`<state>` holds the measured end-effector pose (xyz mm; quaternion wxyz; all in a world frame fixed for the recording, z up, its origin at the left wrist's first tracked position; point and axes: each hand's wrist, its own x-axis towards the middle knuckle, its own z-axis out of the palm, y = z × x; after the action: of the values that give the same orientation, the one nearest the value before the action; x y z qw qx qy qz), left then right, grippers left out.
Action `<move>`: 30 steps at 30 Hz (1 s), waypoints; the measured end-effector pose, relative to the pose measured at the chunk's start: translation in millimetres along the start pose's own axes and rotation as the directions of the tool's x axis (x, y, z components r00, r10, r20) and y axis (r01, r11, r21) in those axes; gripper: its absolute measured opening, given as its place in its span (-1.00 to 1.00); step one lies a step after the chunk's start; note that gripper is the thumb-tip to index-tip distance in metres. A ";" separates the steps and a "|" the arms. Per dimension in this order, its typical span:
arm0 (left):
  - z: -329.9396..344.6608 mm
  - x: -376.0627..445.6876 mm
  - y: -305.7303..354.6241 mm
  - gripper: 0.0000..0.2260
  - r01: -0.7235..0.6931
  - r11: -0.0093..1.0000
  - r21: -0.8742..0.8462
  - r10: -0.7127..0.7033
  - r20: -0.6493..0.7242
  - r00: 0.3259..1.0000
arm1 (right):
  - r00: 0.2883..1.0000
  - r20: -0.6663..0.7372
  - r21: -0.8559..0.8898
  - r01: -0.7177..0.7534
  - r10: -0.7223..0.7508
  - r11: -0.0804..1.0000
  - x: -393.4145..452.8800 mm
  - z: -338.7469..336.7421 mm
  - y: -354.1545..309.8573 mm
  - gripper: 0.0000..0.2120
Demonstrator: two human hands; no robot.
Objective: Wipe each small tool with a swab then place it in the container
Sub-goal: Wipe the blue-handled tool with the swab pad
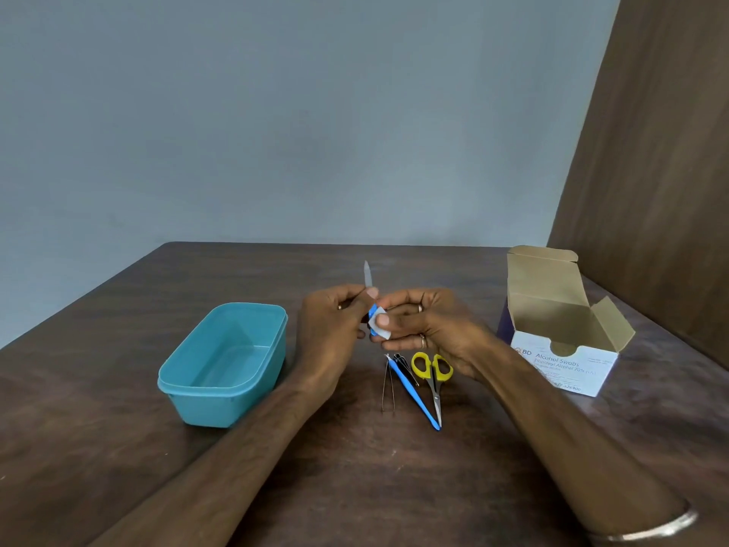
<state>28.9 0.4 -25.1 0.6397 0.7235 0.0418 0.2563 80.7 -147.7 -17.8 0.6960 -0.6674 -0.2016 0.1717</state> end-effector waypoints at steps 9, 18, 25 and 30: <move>-0.3 -1.3 4.1 -0.89 -0.053 0.998 0.044 0.052 0.031 0.998 | 0.951 -0.249 -0.073 0.171 -0.184 0.983 0.1 -5.4 -5.4 -0.85; 3.3 -5.7 0.9 -0.87 -0.129 0.975 0.181 0.094 0.186 0.978 | 0.928 -0.295 -0.063 0.218 -0.227 0.974 0.8 -3.1 -5.4 -0.84; 1.2 -4.5 0.7 -0.86 -0.145 0.970 0.195 0.112 0.171 0.979 | 0.965 -0.198 0.092 0.193 -0.172 0.977 2.9 -6.3 -6.5 -0.78; 0.1 -4.1 0.8 -0.85 -0.151 0.962 0.228 0.117 0.154 0.981 | 0.965 -0.154 0.024 0.220 -0.213 0.975 2.0 -10.9 -5.4 -0.72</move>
<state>25.2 -1.4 -25.7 0.5305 0.8124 -0.0215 0.2411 87.7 -156.4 -12.6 0.7372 -0.6382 -0.2168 0.0480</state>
